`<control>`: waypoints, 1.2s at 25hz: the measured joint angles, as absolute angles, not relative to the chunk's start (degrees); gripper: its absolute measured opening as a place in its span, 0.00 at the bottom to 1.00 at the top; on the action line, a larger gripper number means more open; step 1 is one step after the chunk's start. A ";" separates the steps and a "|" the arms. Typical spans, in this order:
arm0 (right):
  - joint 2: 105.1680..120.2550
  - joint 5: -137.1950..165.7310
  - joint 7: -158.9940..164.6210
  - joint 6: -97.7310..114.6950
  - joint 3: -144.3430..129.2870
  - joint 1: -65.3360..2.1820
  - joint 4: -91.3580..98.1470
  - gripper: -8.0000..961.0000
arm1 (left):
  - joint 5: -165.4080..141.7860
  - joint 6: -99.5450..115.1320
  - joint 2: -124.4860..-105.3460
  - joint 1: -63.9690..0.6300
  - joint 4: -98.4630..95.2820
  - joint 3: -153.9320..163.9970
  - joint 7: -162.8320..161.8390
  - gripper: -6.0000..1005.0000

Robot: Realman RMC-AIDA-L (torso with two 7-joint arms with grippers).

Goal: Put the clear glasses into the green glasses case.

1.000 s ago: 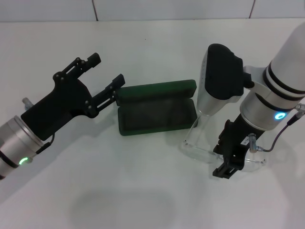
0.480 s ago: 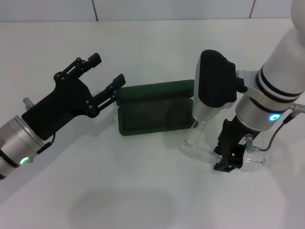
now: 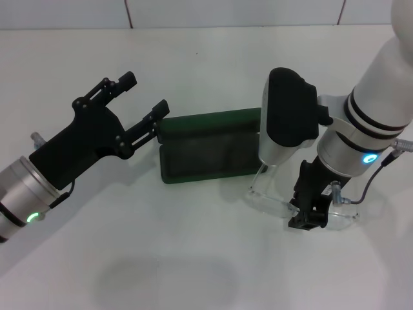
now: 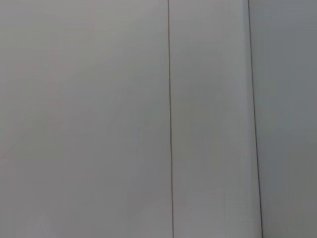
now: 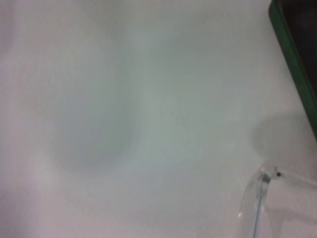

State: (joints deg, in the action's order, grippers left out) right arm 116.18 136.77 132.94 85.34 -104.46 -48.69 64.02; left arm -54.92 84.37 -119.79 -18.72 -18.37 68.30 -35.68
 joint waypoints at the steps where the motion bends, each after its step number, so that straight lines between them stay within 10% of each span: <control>1: 116.19 136.77 132.91 85.34 -104.47 -48.67 64.08 0.30 | -54.92 84.37 -119.79 -18.72 -18.37 68.34 -35.68 0.74; 30: 115.84 125.39 107.20 91.21 -79.65 -34.76 76.21 0.13 | -50.39 86.52 -120.49 -19.40 -13.04 68.65 -28.64 0.74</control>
